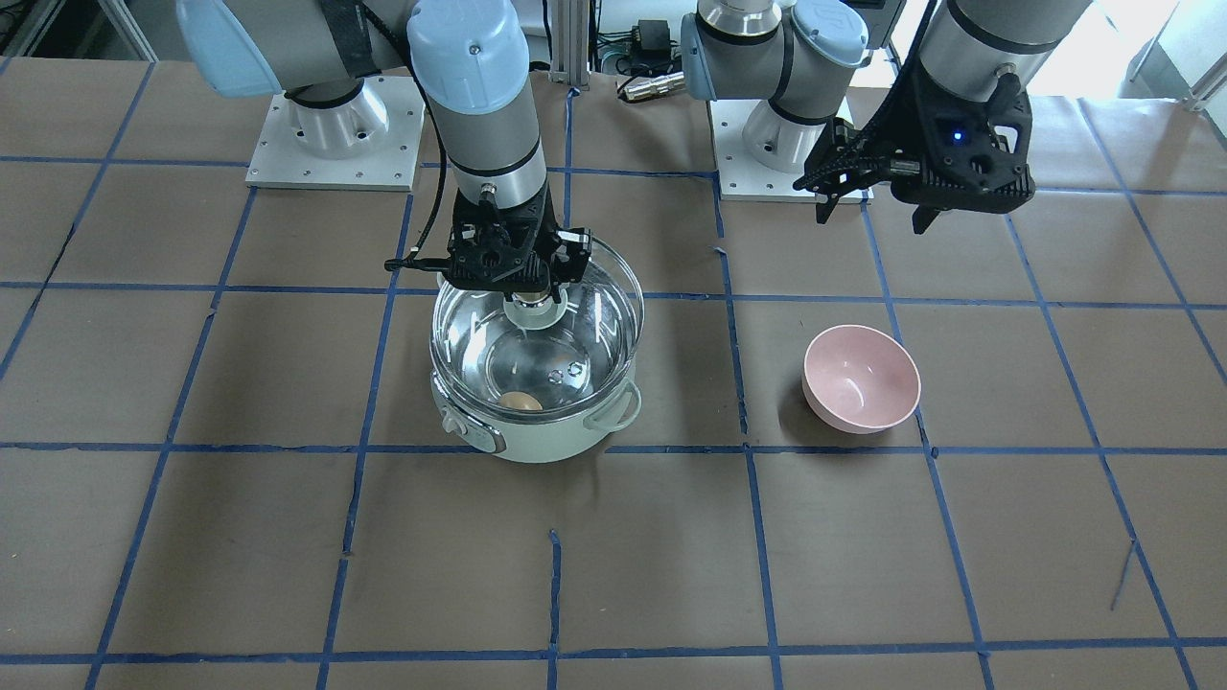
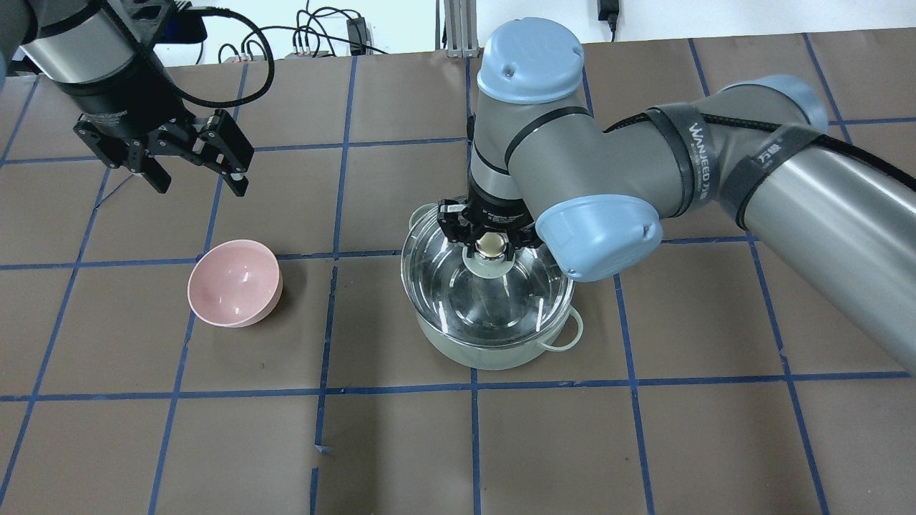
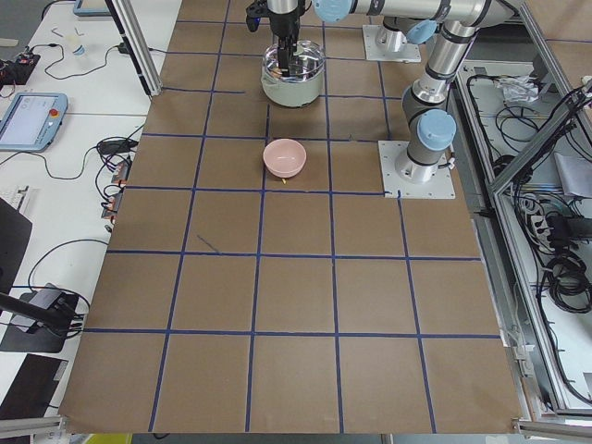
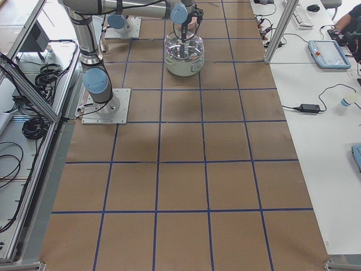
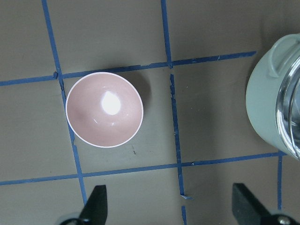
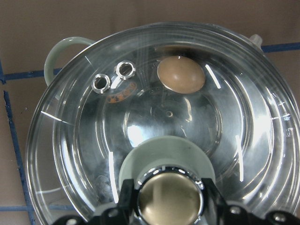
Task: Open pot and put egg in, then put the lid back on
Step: 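Lower the glass lid onto the pot with the right gripper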
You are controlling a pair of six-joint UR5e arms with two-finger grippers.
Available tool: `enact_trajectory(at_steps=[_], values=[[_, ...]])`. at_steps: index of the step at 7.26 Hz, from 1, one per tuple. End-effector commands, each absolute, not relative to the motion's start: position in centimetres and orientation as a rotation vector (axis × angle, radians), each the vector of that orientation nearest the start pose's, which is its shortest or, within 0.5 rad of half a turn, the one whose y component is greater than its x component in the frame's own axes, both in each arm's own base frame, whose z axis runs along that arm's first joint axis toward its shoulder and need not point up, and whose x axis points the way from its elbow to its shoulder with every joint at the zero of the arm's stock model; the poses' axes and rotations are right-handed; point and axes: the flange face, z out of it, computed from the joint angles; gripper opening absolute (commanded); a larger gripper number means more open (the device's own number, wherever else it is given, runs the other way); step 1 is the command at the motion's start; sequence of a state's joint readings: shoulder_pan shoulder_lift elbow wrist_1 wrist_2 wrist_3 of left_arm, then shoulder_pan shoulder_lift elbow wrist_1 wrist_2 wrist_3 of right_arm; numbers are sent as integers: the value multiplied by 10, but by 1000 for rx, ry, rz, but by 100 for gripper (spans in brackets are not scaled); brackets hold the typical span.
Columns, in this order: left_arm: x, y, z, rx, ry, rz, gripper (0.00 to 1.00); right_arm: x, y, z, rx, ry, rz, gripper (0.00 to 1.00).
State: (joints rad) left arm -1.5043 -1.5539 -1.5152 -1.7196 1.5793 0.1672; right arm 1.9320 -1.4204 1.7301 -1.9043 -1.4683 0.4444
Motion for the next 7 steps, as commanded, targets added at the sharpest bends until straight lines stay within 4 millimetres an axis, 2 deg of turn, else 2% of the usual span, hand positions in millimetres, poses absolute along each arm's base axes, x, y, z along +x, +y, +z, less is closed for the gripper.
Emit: enact_trajectory(at_steps=[1,7], values=[[-102,-484,509,157,3155,116,94,323,-454,364,110,3035,18,34],[-102,-483,508,159,3156,113,94,319,-456,365,58,3035,10,35]])
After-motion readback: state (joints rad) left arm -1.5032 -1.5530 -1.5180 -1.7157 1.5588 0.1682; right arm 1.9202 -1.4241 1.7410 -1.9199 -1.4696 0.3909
